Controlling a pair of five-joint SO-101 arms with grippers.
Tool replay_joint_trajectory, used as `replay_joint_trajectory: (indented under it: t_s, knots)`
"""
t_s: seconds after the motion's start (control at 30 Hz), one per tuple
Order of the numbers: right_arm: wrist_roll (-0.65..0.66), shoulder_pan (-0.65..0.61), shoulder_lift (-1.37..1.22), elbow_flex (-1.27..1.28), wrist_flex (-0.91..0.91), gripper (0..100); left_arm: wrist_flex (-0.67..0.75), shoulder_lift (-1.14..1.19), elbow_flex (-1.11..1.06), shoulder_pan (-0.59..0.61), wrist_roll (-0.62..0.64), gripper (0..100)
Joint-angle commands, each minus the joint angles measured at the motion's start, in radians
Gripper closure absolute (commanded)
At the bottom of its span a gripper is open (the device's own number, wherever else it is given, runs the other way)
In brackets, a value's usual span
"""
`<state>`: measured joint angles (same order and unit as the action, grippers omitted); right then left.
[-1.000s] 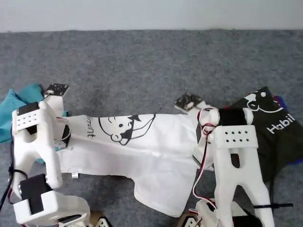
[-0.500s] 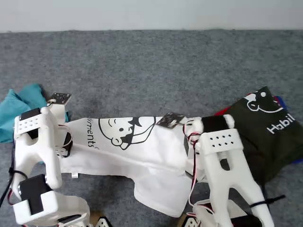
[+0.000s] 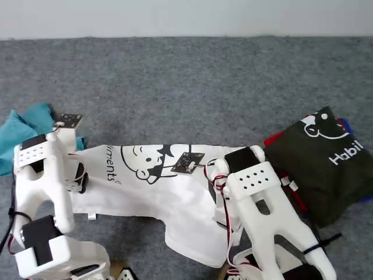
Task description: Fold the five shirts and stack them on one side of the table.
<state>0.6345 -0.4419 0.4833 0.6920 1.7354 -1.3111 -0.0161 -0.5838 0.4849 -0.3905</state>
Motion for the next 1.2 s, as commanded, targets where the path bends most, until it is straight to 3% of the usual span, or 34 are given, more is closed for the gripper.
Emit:
replay_joint_trajectory:
  t_s: [0.0, 0.13, 0.33, 0.43, 0.67, 0.8, 1.07, 1.17]
  knots:
    - [-0.023, -0.008, 0.028, -0.003, 0.019, 75.1, 0.008, -0.035, 0.012, 0.046, -0.014, 92]
    - [-0.028, 0.016, 0.028, -0.011, -0.004, 75.3, 0.008, -0.035, 0.012, 0.097, -0.014, 92]
    - [-0.074, 0.278, 0.015, -0.009, -0.266, 76.7, 0.003, -0.035, 0.002, 0.1, -0.014, 92]
    - [-0.087, 0.341, -0.012, -0.005, -0.341, 76.7, 0.005, -0.034, 0.002, 0.1, -0.014, 92]
    - [-0.175, 0.321, -0.127, 0.127, -0.627, 76.8, 0.0, -0.034, 0.001, 0.1, -0.014, 91]
    - [-0.175, 0.269, -0.142, 0.14, -0.654, 76.8, -0.002, -0.034, 0.001, 0.091, -0.012, 85]
    - [-0.183, 0.239, -0.153, 0.143, -0.693, 76.8, -0.206, -0.04, 0.073, 0.028, -0.006, 73]
    - [-0.262, 0.239, -0.154, 0.146, -0.754, 76.8, -0.255, -0.043, 0.136, 0.029, -0.006, 72]
